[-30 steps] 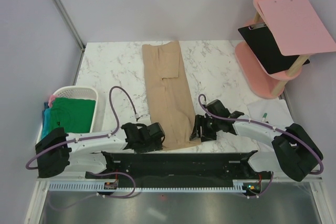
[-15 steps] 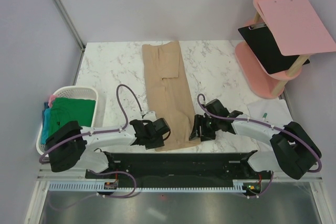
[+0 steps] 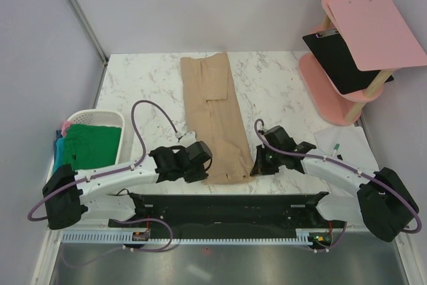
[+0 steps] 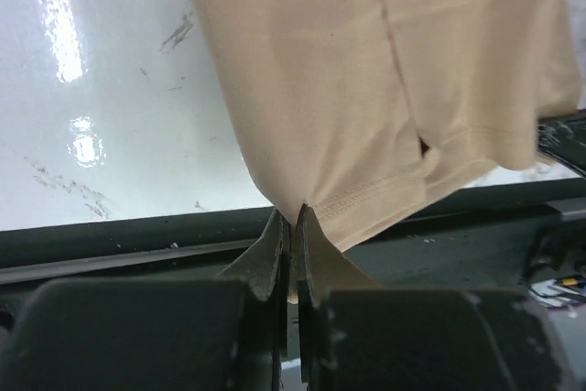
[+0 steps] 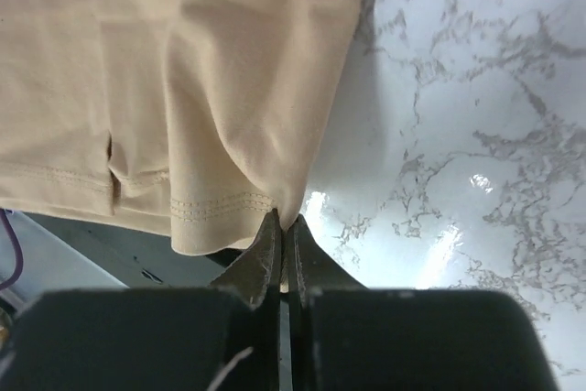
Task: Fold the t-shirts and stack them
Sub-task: Grab the bottom of the folded rectangular tshirt with both arms, then fold the folded rectangular tshirt in 1/3 of the way
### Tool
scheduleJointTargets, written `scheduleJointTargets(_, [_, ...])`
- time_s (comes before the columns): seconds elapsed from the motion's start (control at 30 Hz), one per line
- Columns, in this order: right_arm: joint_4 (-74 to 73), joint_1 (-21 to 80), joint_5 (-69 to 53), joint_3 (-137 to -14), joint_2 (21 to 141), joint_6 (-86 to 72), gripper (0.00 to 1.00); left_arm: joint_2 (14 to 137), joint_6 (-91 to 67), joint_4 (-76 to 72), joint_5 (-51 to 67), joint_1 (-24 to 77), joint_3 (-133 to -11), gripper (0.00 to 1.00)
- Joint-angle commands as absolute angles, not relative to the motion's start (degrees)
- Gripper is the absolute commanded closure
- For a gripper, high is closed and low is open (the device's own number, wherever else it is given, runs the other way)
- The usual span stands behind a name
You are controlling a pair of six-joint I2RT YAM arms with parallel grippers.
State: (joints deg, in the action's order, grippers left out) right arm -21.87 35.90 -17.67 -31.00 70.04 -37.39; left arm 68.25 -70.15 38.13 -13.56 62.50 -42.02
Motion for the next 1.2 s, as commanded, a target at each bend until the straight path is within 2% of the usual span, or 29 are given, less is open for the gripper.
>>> scheduleJointTargets(0.0, [-22.06,36.12,-13.02,-36.29,66.98,-34.02,1.0,67.14,-65.49,43.59,-18.1,60.65,-49.3,0.98])
scheduleJointTargets(0.27, [-21.1,36.12,-5.89,-47.45,72.5,-25.15,1.0,71.36,-57.93,43.16,-18.02,51.26,-55.98,0.98])
scheduleJointTargets(0.57, [-18.81,36.12,1.48,-66.42,88.23,-18.9,1.0,79.27,-46.59,39.73,-13.89,39.92,-64.41,0.98])
scheduleJointTargets(0.87, [-18.72,35.77,6.85,-80.22,104.22,-15.21,1.0,91.48,-42.46,37.18,-10.47,33.23,-71.27,0.98])
scheduleJointTargets(1.17, [-18.98,33.23,9.22,-91.13,113.45,-14.33,1.0,100.98,-39.29,36.3,-9.32,29.1,-81.03,0.98])
